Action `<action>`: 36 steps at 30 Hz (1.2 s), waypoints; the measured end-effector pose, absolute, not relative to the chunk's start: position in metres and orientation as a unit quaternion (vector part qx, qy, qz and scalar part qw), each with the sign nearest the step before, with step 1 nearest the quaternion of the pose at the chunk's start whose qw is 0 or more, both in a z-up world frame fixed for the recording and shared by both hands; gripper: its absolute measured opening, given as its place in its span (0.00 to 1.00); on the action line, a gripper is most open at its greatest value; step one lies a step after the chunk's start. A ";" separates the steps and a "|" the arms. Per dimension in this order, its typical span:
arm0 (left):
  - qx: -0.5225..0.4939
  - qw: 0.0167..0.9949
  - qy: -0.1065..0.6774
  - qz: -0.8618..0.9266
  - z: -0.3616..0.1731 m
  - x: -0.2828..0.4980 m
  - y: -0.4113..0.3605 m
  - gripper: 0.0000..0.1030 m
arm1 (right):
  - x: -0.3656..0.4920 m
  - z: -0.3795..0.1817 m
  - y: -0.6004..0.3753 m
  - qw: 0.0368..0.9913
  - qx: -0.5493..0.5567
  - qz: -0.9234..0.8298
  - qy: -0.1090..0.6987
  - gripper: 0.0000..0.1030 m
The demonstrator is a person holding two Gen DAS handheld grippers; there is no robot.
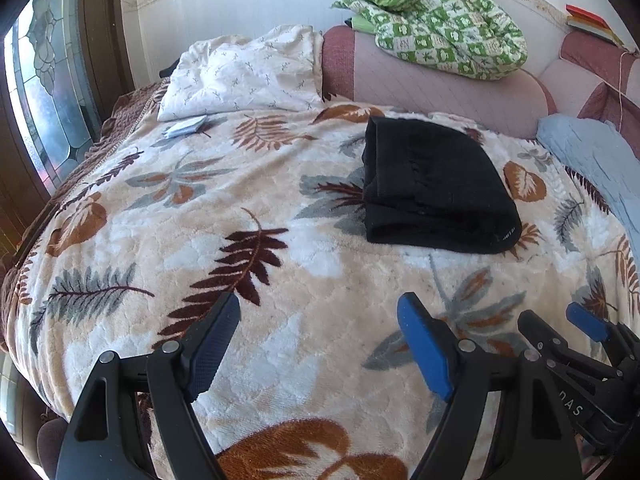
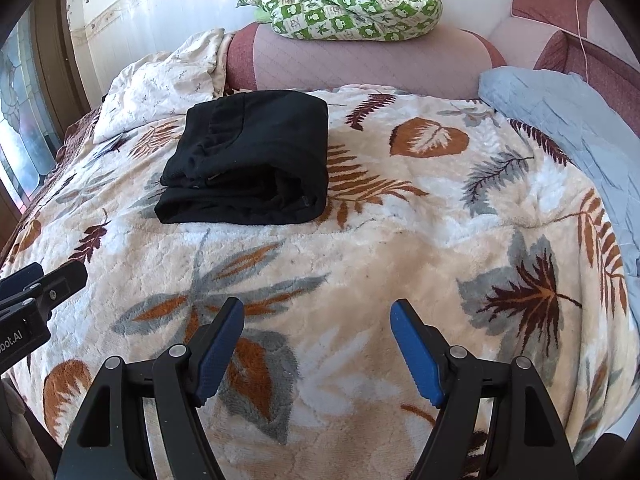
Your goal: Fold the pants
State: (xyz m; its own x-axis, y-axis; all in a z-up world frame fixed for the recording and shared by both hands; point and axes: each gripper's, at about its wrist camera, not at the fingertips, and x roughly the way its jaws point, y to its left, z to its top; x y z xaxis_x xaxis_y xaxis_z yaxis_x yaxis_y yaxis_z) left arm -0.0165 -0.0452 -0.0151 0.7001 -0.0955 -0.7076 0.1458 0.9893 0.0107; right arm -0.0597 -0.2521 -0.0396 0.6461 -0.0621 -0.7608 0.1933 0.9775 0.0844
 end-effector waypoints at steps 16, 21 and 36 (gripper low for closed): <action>0.030 0.953 0.301 -0.017 0.030 -0.027 -0.039 0.99 | -0.046 -0.016 -0.235 0.918 0.058 -0.043 0.390 0.79; 0.029 0.940 0.339 -0.031 0.012 -0.023 -0.042 0.99 | -0.045 -0.020 -0.229 0.917 0.052 -0.040 0.394 0.80; 0.020 0.915 0.399 -0.056 -0.012 -0.014 -0.044 0.99 | -0.041 -0.029 -0.227 0.912 0.038 -0.045 0.405 0.80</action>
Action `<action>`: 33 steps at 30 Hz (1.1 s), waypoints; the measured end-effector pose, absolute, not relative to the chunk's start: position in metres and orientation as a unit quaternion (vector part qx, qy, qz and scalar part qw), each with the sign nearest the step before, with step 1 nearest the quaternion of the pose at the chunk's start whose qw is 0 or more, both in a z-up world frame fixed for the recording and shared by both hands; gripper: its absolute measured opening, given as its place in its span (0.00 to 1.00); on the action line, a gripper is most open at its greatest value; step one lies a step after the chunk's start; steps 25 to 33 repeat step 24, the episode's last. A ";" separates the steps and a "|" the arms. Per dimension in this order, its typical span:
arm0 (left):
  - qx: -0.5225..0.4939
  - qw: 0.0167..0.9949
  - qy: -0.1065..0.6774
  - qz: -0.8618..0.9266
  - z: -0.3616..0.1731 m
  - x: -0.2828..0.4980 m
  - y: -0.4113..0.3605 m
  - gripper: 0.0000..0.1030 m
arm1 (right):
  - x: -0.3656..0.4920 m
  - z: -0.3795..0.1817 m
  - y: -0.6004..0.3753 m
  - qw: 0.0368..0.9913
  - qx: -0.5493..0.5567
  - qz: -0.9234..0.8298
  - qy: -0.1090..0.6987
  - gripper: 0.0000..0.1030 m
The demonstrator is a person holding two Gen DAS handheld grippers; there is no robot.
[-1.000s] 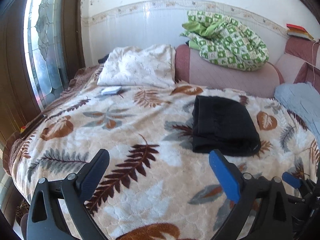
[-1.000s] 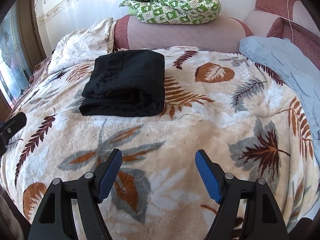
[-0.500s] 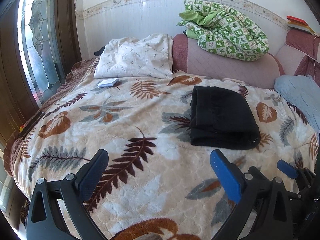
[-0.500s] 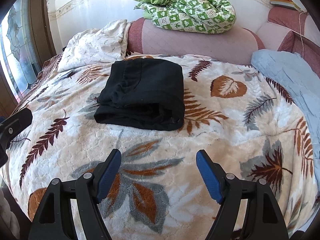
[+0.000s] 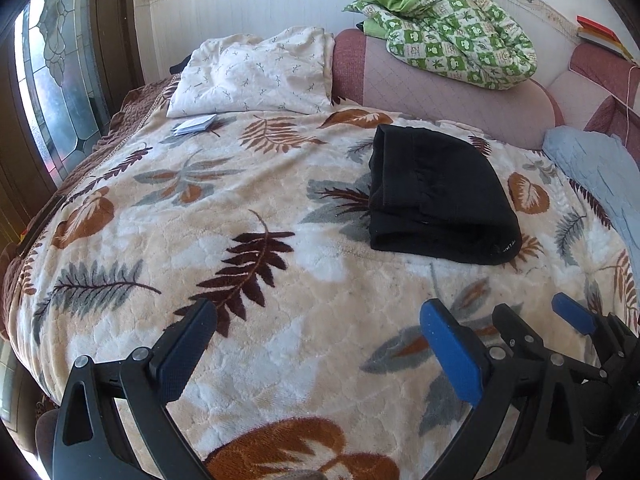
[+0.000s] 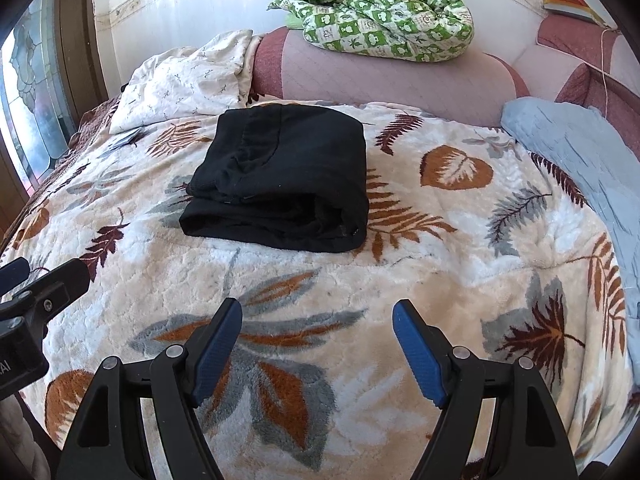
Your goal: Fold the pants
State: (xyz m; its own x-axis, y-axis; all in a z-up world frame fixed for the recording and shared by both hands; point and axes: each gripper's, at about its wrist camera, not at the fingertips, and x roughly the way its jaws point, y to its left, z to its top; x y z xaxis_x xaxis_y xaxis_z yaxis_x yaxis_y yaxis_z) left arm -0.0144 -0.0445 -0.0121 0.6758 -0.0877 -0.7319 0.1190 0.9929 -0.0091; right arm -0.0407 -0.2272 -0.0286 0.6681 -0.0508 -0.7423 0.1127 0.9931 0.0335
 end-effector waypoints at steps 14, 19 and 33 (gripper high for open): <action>-0.007 0.901 0.430 -0.061 -0.022 -0.007 -0.036 0.99 | -0.035 -0.032 -0.218 0.910 0.022 -0.040 0.411 0.81; -0.006 0.898 0.437 -0.058 -0.024 -0.006 -0.037 0.99 | -0.035 -0.034 -0.215 0.909 0.016 -0.038 0.415 0.81; -0.007 0.895 0.441 -0.060 -0.025 -0.005 -0.037 0.99 | -0.035 -0.034 -0.217 0.909 0.015 -0.041 0.415 0.81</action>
